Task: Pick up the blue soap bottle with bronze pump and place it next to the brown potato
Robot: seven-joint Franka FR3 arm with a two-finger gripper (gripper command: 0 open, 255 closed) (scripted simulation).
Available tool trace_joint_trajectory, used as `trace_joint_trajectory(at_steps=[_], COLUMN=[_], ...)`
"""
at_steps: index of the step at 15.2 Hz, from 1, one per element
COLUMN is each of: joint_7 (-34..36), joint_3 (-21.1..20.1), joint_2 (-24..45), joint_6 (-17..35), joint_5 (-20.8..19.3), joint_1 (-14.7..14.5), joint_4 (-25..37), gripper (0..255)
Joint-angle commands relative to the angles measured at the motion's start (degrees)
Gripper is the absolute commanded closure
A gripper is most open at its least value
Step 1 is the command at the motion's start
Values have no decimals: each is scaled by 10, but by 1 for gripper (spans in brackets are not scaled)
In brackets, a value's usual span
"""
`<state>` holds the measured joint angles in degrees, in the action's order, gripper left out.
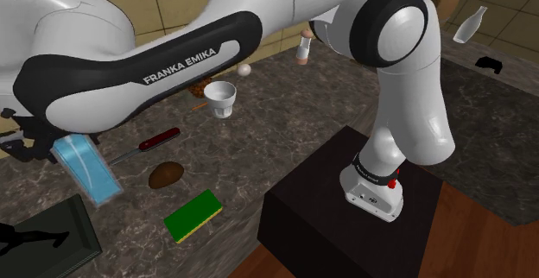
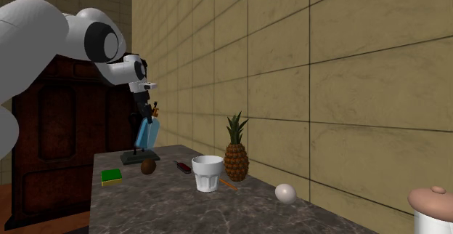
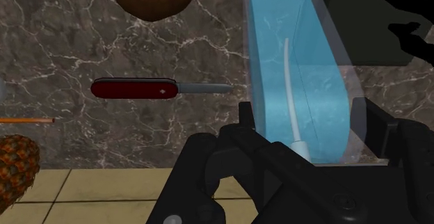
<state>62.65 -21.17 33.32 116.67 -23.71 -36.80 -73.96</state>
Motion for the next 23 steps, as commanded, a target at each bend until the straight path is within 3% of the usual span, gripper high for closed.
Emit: trace_joint_trajectory(at_steps=[1, 14, 22, 23], joint_7=[4, 30, 30, 30], joint_3=[1, 13, 13, 12], joint_2=[1, 28, 28, 27], joint_6=[12, 94, 94, 94], joint_5=[-2, -23, -23, -23], joint_1=[1, 1, 2, 2], joint_4=[-11, -69, -69, -70], gripper=[255, 255, 255, 0])
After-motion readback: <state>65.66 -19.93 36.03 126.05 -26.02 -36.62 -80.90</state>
